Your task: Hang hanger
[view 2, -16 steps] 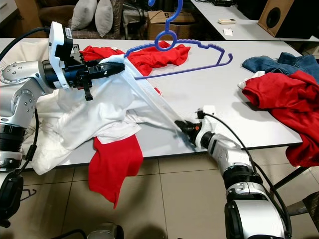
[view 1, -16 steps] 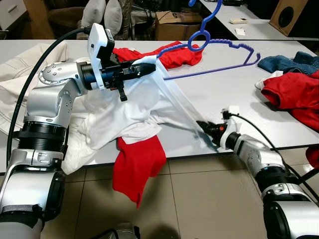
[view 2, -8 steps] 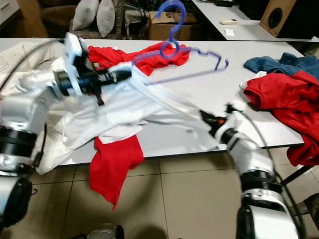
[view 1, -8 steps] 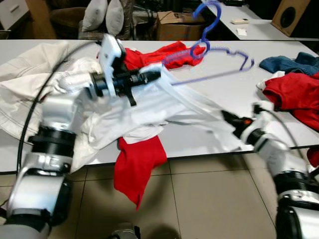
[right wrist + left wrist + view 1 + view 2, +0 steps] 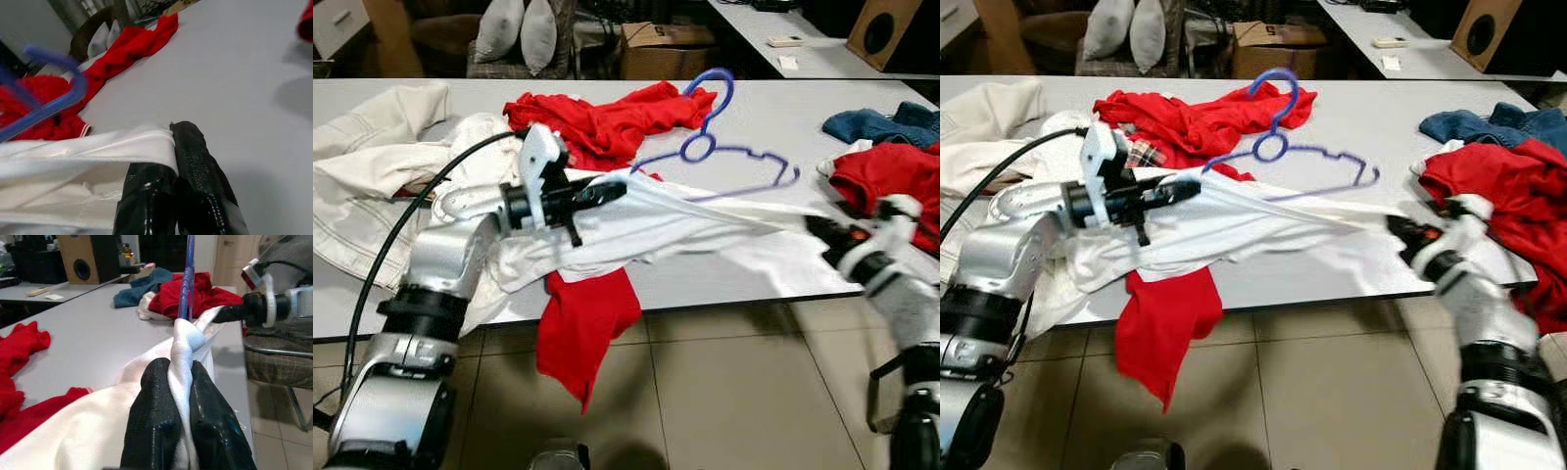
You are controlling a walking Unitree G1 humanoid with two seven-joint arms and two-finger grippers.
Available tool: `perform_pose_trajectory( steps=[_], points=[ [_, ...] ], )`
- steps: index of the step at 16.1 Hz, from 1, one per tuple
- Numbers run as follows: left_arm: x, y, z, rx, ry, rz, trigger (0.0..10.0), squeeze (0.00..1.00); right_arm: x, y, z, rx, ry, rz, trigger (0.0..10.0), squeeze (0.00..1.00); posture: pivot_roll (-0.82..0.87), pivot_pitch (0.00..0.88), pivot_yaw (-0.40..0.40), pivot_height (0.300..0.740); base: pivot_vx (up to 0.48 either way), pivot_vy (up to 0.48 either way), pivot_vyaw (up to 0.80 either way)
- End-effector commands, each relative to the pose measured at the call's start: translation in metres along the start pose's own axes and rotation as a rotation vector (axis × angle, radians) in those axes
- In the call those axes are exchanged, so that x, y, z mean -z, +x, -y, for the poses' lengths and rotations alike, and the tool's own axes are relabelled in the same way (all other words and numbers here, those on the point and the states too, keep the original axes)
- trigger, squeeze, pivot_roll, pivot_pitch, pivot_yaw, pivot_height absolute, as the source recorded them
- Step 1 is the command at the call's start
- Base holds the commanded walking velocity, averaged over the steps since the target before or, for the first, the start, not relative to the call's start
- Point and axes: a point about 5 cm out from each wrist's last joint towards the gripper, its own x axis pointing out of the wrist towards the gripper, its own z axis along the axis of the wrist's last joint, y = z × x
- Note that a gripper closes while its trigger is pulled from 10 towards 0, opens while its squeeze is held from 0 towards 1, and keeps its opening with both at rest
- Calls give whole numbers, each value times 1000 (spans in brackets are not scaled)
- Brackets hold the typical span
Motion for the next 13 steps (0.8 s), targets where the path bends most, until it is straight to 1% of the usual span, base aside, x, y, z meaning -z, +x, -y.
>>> perform_pose_trajectory(
  steps=[1, 2, 3, 5, 7, 9, 10, 11, 13],
  points=[
    [-6, -10, -3, -18, 22, 5, 0, 0, -13, -10, 13, 69, 13, 42, 0, 0, 42, 0, -23, 740, 0, 0, 0],
    [1, -14, 3, 17, 16, -22, 0, 0, -27, -15, 21, 91, 35, 78, 0, 0, 41, 0, -23, 740, 0, 0, 0],
    [3, -15, 6, 22, -1, -7, 0, 0, -36, -19, 24, 103, 33, 88, 0, 0, 41, 0, -23, 740, 0, 0, 0],
    [2, -15, 10, 67, -29, 17, 0, 0, -43, -22, 28, 112, 24, 89, 0, 0, 41, 0, -22, 740, 0, 0, 0],
    [2, -16, 14, 101, -46, 13, 0, 0, -49, -24, 30, 124, 15, 91, 0, 0, 41, 0, -20, 740, 0, 0, 0],
    [12, -18, 13, 104, 10, -91, 0, 0, -58, -23, 27, 102, 10, 106, 0, 0, 43, 0, -20, 740, 0, 0, 0],
    [16, -18, 15, 122, 17, -115, 0, 0, -61, -22, 25, 86, 7, 111, 0, 0, 41, 0, -18, 740, 0, 0, 0],
    [15, -17, 17, 129, -1, -99, 0, 0, -63, -22, 23, 83, 3, 111, 0, 0, 39, 0, -16, 740, 0, 0, 0],
    [16, -12, 17, 115, 24, -124, 0, 0, -65, -18, 16, 51, -17, 105, 0, 0, 41, 0, -16, 740, 0, 0, 0]
  ],
)
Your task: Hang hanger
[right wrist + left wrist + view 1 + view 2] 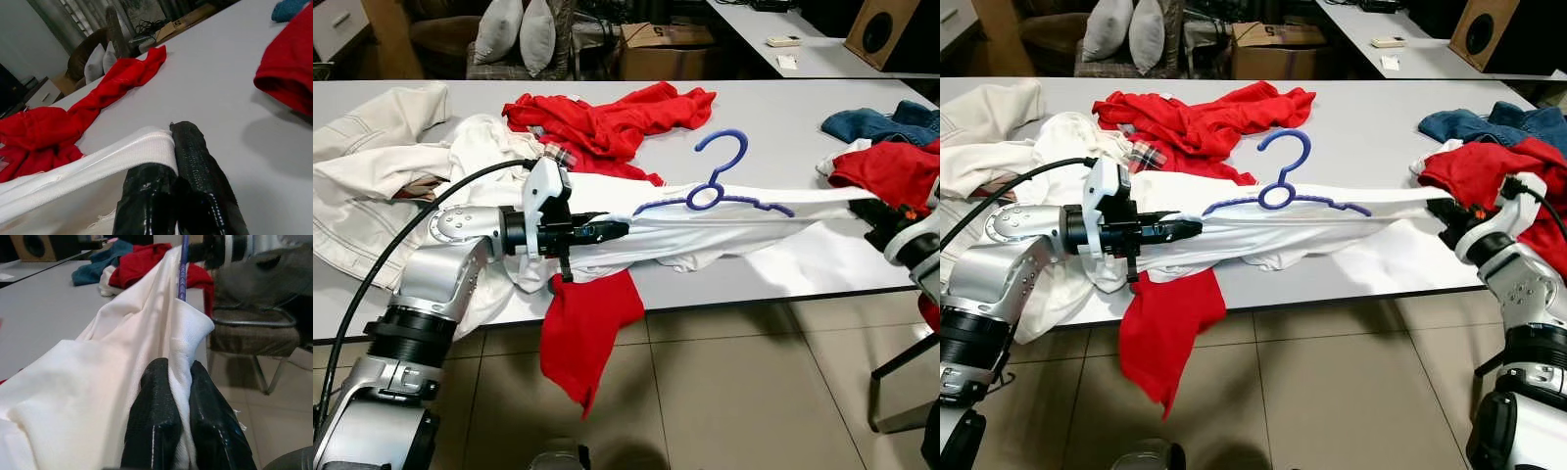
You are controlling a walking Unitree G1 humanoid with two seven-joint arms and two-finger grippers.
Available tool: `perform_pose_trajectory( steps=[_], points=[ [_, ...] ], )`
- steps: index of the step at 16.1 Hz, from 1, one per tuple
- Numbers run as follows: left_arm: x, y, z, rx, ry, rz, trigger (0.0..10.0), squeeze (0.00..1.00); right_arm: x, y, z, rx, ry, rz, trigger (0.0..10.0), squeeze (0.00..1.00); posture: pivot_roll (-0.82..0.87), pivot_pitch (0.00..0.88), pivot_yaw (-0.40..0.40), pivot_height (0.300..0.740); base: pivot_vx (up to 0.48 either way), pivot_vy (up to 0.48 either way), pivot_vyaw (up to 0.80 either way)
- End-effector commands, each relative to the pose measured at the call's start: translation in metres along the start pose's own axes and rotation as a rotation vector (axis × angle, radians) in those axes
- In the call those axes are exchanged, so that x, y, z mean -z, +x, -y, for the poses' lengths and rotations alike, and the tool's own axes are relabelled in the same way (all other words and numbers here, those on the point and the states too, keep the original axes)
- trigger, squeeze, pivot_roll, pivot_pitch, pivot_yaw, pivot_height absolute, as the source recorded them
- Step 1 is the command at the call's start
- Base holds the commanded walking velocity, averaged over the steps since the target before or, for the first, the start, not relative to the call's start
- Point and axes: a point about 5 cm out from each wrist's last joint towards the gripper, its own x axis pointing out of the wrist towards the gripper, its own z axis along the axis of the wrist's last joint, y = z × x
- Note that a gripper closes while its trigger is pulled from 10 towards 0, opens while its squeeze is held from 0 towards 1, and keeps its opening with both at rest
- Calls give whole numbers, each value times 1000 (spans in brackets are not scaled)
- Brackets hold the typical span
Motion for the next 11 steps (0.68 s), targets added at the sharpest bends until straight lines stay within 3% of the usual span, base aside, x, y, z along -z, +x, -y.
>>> perform_pose_trajectory(
  steps=[1, 5, 6, 8, 11],
  points=[
    [2, 0, -6, -59, 42, -51, 0, 0, -20, -4, -4, -10, -45, 48, 0, 0, 41, 0, -16, 740, 0, 0, 0],
    [-2, 14, -11, -115, 77, -40, 0, 0, -33, 5, -54, -167, -91, 66, 0, 0, 37, 0, -9, 740, 0, 0, 0],
    [-5, 15, -15, -142, 93, -47, 0, 0, -42, 5, -74, -230, -110, 87, 0, 0, 35, 0, -9, 740, 0, 0, 0],
    [-13, 7, -27, -197, 127, -55, 0, 0, -47, 2, -92, -270, -189, 78, 0, 0, 34, 0, -7, 740, 0, 0, 0],
    [-27, -3, -34, -223, 114, 8, 0, 0, -34, 2, -99, -262, -256, 27, 0, 0, 36, 0, -12, 740, 0, 0, 0]
  ],
)
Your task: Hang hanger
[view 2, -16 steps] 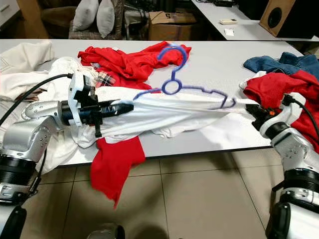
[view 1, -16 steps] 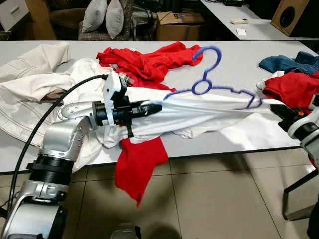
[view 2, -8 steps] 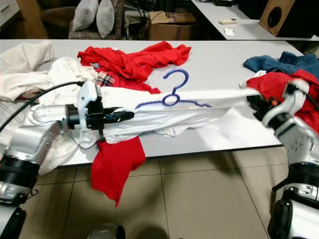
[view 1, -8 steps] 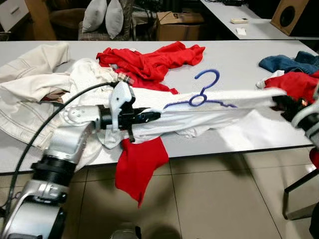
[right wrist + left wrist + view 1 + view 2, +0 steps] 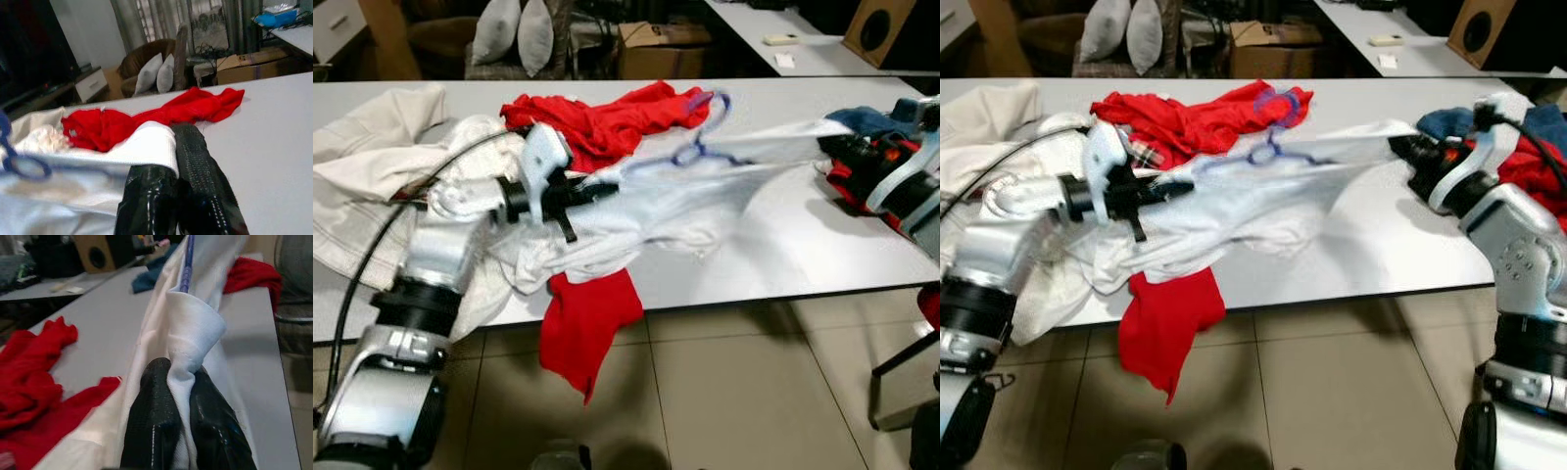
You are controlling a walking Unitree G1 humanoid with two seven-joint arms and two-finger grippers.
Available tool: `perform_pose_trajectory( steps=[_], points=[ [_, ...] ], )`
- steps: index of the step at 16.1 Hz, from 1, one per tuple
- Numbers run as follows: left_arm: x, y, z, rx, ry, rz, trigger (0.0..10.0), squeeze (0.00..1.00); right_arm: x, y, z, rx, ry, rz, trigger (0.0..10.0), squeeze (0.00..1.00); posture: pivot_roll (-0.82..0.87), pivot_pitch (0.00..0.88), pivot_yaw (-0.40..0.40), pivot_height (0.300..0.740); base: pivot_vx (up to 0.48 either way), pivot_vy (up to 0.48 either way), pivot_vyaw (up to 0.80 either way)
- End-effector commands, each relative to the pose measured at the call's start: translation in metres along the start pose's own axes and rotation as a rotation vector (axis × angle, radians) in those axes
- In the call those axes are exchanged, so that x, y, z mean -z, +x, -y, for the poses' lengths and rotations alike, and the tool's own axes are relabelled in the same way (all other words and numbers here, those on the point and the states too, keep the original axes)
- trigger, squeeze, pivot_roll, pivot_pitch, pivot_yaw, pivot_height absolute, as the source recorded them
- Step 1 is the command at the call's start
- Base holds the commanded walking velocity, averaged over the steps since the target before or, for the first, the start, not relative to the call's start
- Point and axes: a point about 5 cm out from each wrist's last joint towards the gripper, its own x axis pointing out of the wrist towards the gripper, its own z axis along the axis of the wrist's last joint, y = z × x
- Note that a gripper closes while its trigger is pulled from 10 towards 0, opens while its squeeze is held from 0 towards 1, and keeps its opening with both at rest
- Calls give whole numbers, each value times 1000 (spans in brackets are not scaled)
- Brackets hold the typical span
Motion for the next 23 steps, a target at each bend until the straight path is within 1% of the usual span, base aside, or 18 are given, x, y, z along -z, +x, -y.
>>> perform_pose_trajectory(
  steps=[1, 3, 4, 5, 6, 7, 8, 9, 12, 13, 14, 16, 17, 19, 20, 21, 22, 23],
  points=[
    [-6, -2, -7, -32, -2, 10, 0, 0, 11, 0, -8, -4, -19, -48, 0, 0, 43, 0, -19, 740, 0, 0, 0],
    [-5, -7, -15, -78, 13, -7, 0, 0, 22, 0, -17, -17, -39, -84, 0, 0, 45, 0, -20, 740, 0, 0, 0],
    [-7, -10, -18, -93, 2, 7, 0, 0, 25, -1, -22, -29, -50, -85, 0, 0, 45, 0, -19, 740, 0, 0, 0],
    [-11, -9, -16, -76, -19, 42, 0, 0, 29, 0, -28, -56, -64, -82, 0, 0, 45, 0, -18, 740, 0, 0, 0],
    [-13, -7, -12, -50, -35, 69, 0, 0, 35, 1, -34, -73, -100, -89, 3255, 0, 42, 0, -14, 740, 0, 0, 0],
    [-14, -5, -9, -27, -43, 89, 0, 0, 42, 1, -37, -82, -129, -99, 10000, 0, 41, 0, -15, 740, 0, 0, 0],
    [-14, -4, -7, -15, -47, 97, 0, 0, 45, 1, -40, -94, -146, -97, 10000, 0, 41, 0, -15, 740, 0, 0, 0],
    [-14, -5, -9, -29, -44, 95, 0, 0, 43, -1, -40, -97, -135, -86, 10000, 1000, 43, 0, -15, 740, 0, 0, 0],
    [-13, -11, -15, -58, -42, 89, 0, 0, 27, -19, -41, -215, -155, -40, 10000, 1000, 41, 0, -15, 740, 0, 0, 0],
    [-12, -14, -16, -62, -44, 83, 0, 0, 23, -32, -40, -282, -215, -65, 10000, 1000, 38, 0, -14, 740, 0, 0, 0],
    [-12, -15, -16, -60, -43, 81, 0, 0, 22, -35, -39, -290, -237, -76, 10000, 1000, 37, 0, -13, 740, 0, 0, 0],
    [-12, -19, -15, -15, -34, 73, 0, 0, 6, -48, -25, -268, -290, -60, 10000, 1000, 34, 0, -11, 740, 0, 0, 0],
    [-12, -20, -15, -10, -30, 71, 0, 0, 3, -50, -25, -276, -297, -56, 10000, 1000, 34, 0, -11, 740, 0, 0, 0],
    [-11, -23, -16, 10, -12, 40, 0, 0, -15, -65, -24, -365, -352, -72, 10000, 1000, 34, 0, -12, 740, 0, 0, 0],
    [-11, -23, -16, 22, -5, 31, 0, 0, -22, -69, -21, -375, -372, -73, 10000, 1000, 34, 0, -11, 740, 0, 0, 0],
    [-11, -24, -16, 40, -2, 30, 0, 0, -28, -70, -16, -351, -401, -70, 10000, 1000, 31, 0, -9, 740, 0, 0, 0],
    [-12, -24, -15, 65, -2, 29, 0, 0, -32, -68, -13, -339, -424, -69, 10000, 1000, 29, 0, -8, 740, 0, 0, 0],
    [-14, -22, -9, 138, 5, 20, 0, 0, -34, -61, -17, -394, -462, -90, 10000, 1000, 28, 0, -6, 740, 0, 0, 0]
  ],
)
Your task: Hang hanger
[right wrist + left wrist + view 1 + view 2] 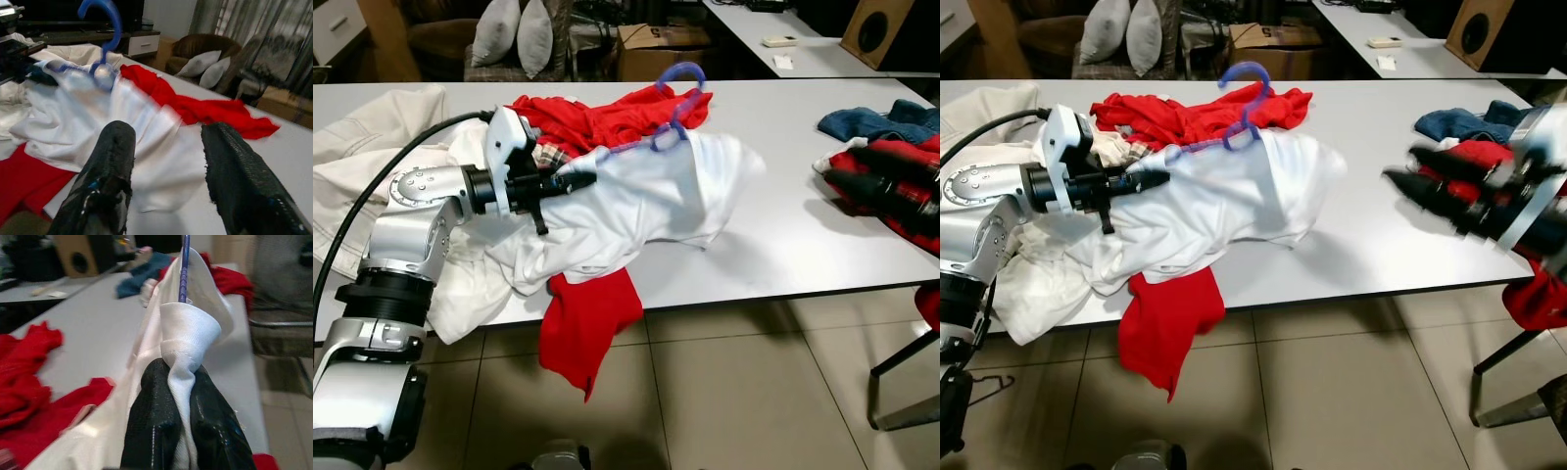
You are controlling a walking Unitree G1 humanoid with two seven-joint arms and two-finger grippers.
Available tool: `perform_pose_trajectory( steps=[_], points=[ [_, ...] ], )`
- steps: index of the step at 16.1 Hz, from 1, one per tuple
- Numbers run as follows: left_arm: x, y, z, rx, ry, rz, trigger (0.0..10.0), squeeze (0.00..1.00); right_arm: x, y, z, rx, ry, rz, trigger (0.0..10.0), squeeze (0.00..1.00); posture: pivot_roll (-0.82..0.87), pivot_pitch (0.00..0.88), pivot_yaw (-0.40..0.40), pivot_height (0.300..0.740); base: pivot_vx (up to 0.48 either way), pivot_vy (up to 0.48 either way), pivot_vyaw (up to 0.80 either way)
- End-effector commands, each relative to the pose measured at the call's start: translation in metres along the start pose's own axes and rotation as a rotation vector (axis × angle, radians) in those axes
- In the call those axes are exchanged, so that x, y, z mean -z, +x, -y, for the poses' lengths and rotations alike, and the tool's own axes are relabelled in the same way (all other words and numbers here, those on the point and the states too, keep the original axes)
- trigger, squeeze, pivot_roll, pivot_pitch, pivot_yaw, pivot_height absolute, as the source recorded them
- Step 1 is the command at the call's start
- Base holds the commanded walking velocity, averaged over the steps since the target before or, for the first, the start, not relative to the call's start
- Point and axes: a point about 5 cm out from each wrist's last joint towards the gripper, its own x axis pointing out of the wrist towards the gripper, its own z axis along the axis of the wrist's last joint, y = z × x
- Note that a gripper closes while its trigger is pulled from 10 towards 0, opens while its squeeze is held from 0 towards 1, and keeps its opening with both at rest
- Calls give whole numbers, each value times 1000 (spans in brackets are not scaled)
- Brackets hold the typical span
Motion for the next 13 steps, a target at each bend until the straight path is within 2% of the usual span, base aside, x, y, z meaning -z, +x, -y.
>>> perform_pose_trajectory(
  steps=[1, 3, 4, 5, 6, 7, 9, 10, 13],
  points=[
    [-12, 6, 3, 68, 48, 2, 0, 0, 1, 11, -9, -130, -43, -53, 10000, 1000, 28, 0, -9, 740, 0, 0, 0],
    [-14, 9, 6, 109, 58, -4, 0, 0, 4, 17, -14, -225, -87, -115, 10000, 1000, 30, 0, -11, 740, 0, 0, 0],
    [-16, 15, 8, 141, 79, -11, 0, 0, 4, 26, -14, -293, -148, -155, 10000, 937, 32, 0, -17, 740, 0, 0, 0],
    [-17, 17, 9, 150, 86, -13, 0, 0, 4, 29, -14, -308, -158, -162, 10000, 757, 32, 0, -18, 740, 0, 0, 0],
    [-18, 19, 10, 161, 94, -15, 0, 0, 3, 34, -13, -323, -174, -165, 10000, 0, 35, 0, -21, 740, 0, 0, 0],
    [-22, 25, 14, 196, 119, -15, 0, 0, 5, 48, -9, -356, -221, -189, 10000, 0, 37, 0, -26, 740, 0, 0, 0],
    [-23, 27, 16, 203, 128, -14, 0, 0, 7, 54, -8, -377, -242, -205, 10000, 0, 41, 0, -31, 740, 0, 0, 0],
    [-26, 29, 15, 206, 137, -9, 0, 0, 11, 62, -11, -442, -267, -231, 10000, 0, 50, 0, -40, 740, 0, 0, 0],
    [-30, 29, 14, 206, 146, -4, 0, 0, 15, 69, -13, -488, -268, -244, 10000, 0, 51, 0, -42, 740, 0, 0, 0]
  ],
)
